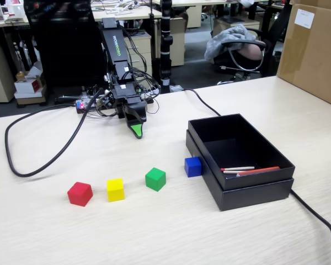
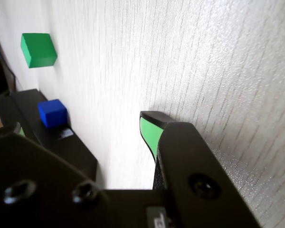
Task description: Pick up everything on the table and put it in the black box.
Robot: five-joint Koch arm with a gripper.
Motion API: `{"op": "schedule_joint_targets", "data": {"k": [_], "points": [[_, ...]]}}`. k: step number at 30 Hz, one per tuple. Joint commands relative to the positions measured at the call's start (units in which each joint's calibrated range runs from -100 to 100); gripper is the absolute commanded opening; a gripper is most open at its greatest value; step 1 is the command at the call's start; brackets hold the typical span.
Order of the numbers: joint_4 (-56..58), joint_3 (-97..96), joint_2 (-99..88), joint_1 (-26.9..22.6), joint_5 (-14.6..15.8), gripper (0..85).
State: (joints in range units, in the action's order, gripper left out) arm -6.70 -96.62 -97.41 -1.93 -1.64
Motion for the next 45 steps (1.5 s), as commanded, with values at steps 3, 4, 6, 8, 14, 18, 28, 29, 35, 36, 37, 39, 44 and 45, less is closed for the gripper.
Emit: {"op": "schedule_joint_targets", "data": {"k": [3,4,6,8,14,18,28,29,35,36,37,39,44,45], "points": [[2.7,-0.7,-0.8,-0.5,-0.3,48.7],[2.8,-0.7,-0.8,-0.5,-0.3,48.7],[2.7,-0.7,-0.8,-0.5,-0.4,48.7],[2.8,-0.7,-0.8,-0.5,-0.3,48.7],[2.7,-0.7,-0.8,-0.5,-0.3,48.7],[2.8,-0.5,-0.8,-0.3,-0.3,48.7],[16.3,12.0,1.7,0.6,0.1,48.8],[18.3,13.9,2.0,0.6,0.1,48.7],[36.5,31.1,5.8,1.9,0.1,48.8],[40.3,35.0,7.4,2.0,0.1,48.7],[45.5,40.4,9.2,2.1,0.1,48.7],[51.2,47.0,11.6,2.3,0.1,48.5],[64.6,66.6,23.1,5.2,0.1,47.5],[66.7,69.9,25.8,6.0,0.1,47.5]]}}
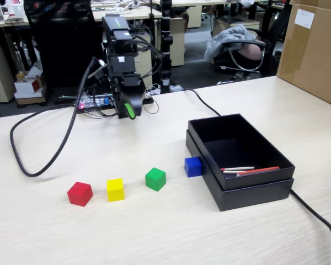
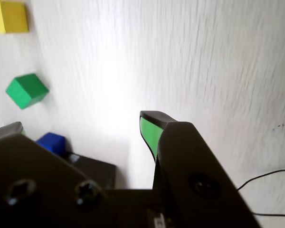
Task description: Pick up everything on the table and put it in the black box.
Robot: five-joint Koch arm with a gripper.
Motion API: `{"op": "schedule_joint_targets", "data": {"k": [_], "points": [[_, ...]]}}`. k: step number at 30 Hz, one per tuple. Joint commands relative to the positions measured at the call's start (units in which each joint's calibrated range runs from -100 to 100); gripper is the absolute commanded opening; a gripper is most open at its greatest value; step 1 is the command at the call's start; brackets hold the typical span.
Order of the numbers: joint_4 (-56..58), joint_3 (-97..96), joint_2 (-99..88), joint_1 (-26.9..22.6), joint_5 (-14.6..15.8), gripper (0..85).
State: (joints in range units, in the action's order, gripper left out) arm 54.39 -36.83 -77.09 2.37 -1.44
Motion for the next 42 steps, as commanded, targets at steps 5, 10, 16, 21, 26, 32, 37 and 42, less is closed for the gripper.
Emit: {"op": "schedule_joint_targets", "data": {"k": [5,10,16,21,26,32,37,42], "points": [[13.3,25.0,18.3,5.5,-0.3,47.2],[13.6,35.0,32.6,10.0,-1.2,47.3],[13.6,50.7,51.8,13.2,-1.5,47.5],[13.6,65.1,69.0,13.5,-1.5,47.6],[13.6,75.3,85.1,12.3,-0.7,47.6],[13.6,83.7,97.0,11.8,0.0,47.6],[13.6,87.6,103.7,11.7,0.0,47.3],[13.6,90.1,108.7,11.9,0.0,42.2]]}}
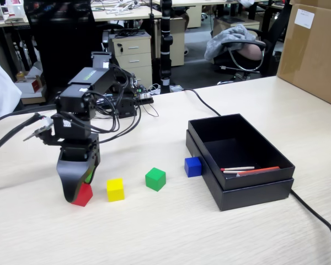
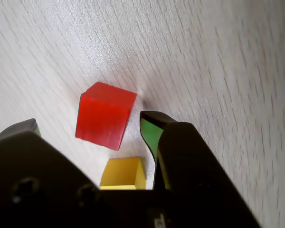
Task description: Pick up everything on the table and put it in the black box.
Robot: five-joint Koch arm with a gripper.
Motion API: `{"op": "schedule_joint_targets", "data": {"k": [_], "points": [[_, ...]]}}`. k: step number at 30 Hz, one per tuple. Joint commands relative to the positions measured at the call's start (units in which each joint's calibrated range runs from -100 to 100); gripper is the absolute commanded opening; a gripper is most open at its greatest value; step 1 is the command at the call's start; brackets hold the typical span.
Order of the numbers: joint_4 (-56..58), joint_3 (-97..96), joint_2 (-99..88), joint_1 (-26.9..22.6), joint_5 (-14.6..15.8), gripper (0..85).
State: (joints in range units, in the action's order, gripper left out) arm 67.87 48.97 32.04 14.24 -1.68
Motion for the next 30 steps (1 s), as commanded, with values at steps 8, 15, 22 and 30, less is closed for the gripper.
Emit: {"op": "schedule_joint_targets", "data": {"k": [8,15,22,30], "points": [[0.1,6.6,3.6,0.1,-0.1,19.8],[0.1,-3.3,-16.8,-0.8,-0.1,10.4],[0.1,-19.6,-48.6,-6.1,0.6,10.6],[0.1,-28.8,-66.6,-19.9,4.7,10.6]]}}
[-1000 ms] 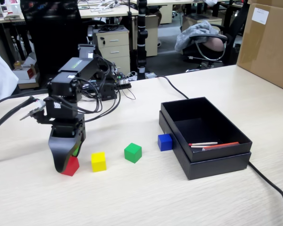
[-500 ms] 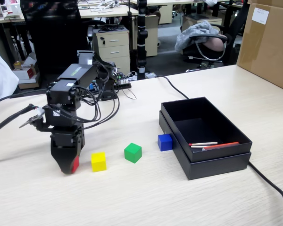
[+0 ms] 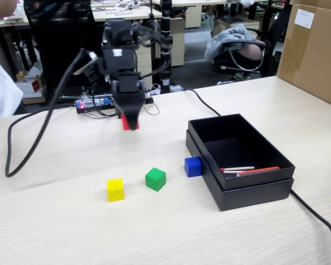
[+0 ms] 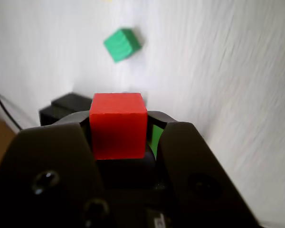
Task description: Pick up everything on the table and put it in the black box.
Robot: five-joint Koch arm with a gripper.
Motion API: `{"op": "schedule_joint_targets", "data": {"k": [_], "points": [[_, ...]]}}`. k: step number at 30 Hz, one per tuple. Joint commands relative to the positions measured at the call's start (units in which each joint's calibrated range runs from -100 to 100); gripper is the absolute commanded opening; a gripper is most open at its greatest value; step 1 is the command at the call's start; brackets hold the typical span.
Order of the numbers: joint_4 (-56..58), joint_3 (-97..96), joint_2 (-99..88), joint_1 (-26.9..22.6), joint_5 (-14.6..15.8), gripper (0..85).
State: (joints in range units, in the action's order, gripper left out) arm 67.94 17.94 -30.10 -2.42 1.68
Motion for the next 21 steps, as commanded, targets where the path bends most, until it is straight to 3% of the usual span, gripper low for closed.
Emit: {"op": "schedule_joint_targets", "data": {"k": [1,7,21], "points": [[0.0,2.6,-4.0,-4.5,1.8,10.6],[0.0,12.5,10.5,-10.8,3.5,10.8],[0.0,27.2,46.9,-14.8,4.4,11.3]]}}
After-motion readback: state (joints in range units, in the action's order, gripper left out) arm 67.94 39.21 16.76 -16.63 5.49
